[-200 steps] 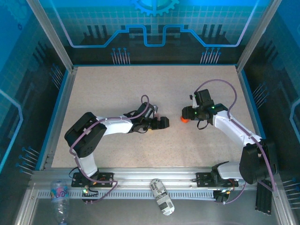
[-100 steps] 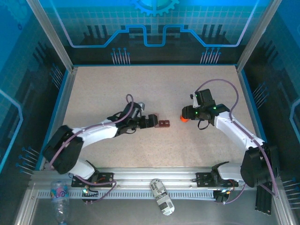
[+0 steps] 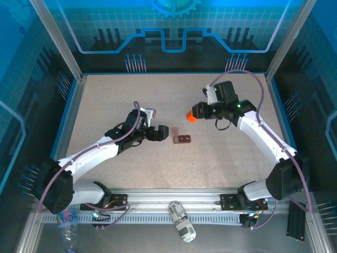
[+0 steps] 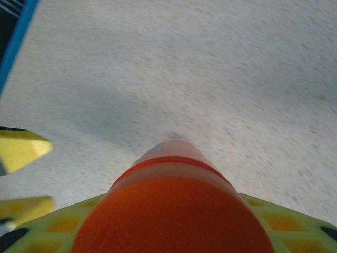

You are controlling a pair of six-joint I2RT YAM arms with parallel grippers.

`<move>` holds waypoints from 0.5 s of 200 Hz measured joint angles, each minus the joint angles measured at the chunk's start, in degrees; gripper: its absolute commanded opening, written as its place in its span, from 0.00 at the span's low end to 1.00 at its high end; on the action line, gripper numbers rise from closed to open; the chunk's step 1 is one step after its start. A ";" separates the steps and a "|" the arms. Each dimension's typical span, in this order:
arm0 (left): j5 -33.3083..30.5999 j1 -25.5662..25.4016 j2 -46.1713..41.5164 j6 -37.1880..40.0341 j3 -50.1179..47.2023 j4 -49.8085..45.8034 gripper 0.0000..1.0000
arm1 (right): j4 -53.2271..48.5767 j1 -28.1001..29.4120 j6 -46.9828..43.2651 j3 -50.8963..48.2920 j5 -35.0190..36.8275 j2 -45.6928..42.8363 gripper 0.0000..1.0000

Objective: Sort the pills into containers

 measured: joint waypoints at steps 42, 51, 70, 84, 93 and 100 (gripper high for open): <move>3.15 -0.04 -3.72 10.14 -10.05 15.65 0.99 | -2.60 2.01 -0.76 10.23 -7.15 7.39 0.38; 4.28 -0.04 -4.46 12.07 -13.49 21.75 0.99 | -3.06 2.64 -0.96 11.54 -8.48 8.72 0.38; 6.40 -0.04 -4.48 16.09 -19.04 32.46 0.99 | -4.15 3.91 -1.11 13.33 -11.37 10.62 0.38; 7.76 -0.04 -3.96 19.04 -20.28 37.48 0.99 | -4.85 4.74 -1.11 14.05 -13.40 11.43 0.37; 8.28 -0.13 -3.50 20.63 -20.44 40.87 0.99 | -5.25 5.18 -1.29 14.40 -14.45 11.76 0.37; 8.63 -0.15 -3.17 21.66 -20.44 43.43 0.99 | -5.57 5.53 -1.38 14.67 -15.17 11.96 0.37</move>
